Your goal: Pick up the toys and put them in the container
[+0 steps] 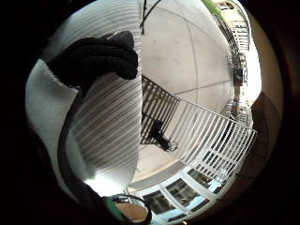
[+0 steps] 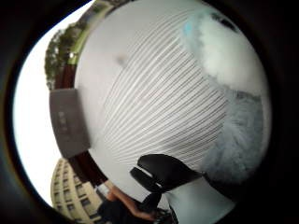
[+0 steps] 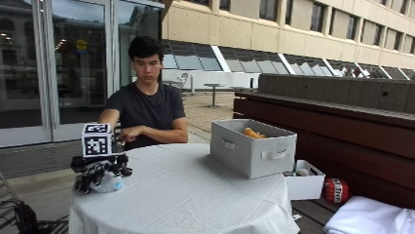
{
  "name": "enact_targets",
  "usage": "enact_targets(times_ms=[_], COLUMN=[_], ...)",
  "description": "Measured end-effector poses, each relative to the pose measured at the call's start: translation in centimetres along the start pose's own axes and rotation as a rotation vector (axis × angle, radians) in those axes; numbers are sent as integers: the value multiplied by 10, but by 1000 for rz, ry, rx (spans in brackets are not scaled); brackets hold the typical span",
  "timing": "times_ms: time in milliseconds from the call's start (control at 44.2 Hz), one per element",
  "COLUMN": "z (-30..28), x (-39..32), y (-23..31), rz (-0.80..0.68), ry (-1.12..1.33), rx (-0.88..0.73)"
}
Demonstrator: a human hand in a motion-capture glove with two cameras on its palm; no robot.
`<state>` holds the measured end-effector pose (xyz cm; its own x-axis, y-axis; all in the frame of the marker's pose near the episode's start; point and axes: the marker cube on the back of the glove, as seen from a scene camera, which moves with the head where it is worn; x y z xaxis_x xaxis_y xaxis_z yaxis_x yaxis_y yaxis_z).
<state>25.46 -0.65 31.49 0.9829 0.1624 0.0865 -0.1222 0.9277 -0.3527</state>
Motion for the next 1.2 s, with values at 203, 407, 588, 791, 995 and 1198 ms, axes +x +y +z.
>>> enact_targets(times_ms=[203,407,588,791,995,1198], z=[-5,-19,-34,-59,-128,-217], x=[5,-4,-10,-23,-53,-131], y=[3,10,9,12,4,30], rz=[24,53,26,23,-32,11], ry=[-23,12,-6,-9,-18,-34], rx=[55,212,167,110,288,233])
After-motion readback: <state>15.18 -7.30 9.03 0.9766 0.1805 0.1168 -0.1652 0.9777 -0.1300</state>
